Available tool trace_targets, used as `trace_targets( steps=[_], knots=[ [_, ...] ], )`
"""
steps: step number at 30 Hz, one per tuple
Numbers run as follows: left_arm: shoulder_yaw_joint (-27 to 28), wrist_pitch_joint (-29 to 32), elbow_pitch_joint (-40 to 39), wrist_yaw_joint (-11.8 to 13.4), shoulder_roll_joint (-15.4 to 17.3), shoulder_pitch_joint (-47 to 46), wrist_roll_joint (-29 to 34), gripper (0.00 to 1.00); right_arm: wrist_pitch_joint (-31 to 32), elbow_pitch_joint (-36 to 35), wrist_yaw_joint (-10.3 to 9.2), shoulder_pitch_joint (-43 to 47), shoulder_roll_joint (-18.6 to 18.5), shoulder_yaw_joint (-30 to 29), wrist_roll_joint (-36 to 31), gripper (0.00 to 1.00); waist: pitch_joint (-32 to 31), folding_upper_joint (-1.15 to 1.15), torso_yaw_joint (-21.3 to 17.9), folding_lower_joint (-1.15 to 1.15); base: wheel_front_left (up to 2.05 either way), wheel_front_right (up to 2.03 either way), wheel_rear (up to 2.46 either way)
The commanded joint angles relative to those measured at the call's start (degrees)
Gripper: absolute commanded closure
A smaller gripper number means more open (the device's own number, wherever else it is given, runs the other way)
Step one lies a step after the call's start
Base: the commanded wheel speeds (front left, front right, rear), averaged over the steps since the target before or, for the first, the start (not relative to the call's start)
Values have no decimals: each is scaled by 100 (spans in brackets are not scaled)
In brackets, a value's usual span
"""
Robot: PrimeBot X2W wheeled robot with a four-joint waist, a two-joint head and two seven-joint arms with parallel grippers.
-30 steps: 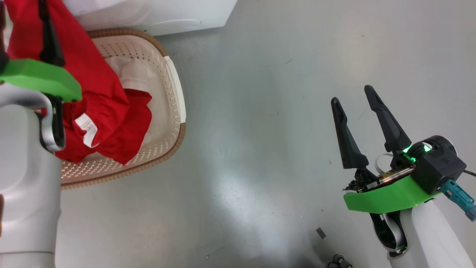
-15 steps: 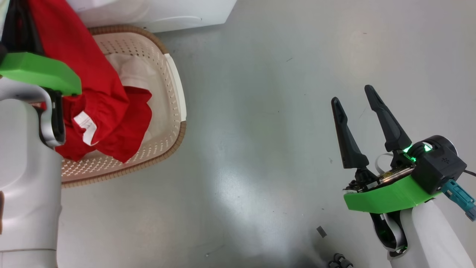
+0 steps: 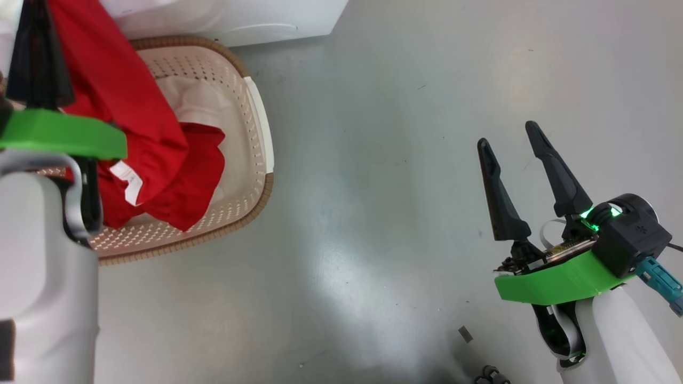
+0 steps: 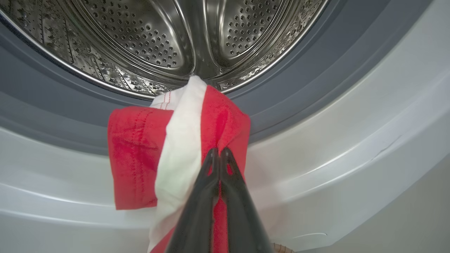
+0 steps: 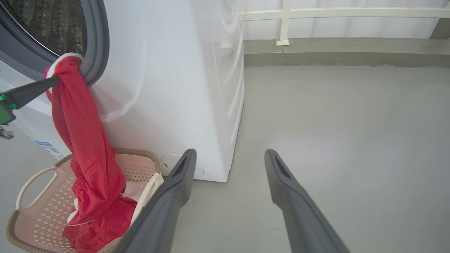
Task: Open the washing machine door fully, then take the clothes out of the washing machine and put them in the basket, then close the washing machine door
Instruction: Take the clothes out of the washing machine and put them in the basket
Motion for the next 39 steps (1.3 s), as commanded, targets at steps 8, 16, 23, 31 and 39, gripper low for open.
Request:
trace_targets(
  steps=[8,16,23,31,39],
  knots=[
    [128,-51,-1358,-1,-31,965,137,100,-36,-128,35,116,-4,61,64,0,-73,0,75,0,0,0,0],
    [-11,92,-2162,53,-172,1833,142,100,-36,-120,35,169,-4,48,71,0,-153,0,125,0,0,0,0],
    [-11,277,-2023,77,-197,2229,35,100,-36,-124,35,163,-4,66,77,0,-145,0,118,0,0,0,0],
    [20,226,-1001,62,-93,2170,-23,100,-36,-119,35,134,-4,112,95,0,-116,0,37,0,0,0,0],
    [-12,229,352,-61,-78,1822,-173,100,-36,-108,35,93,-4,131,122,0,-75,0,-23,0,0,0,0]
  ],
)
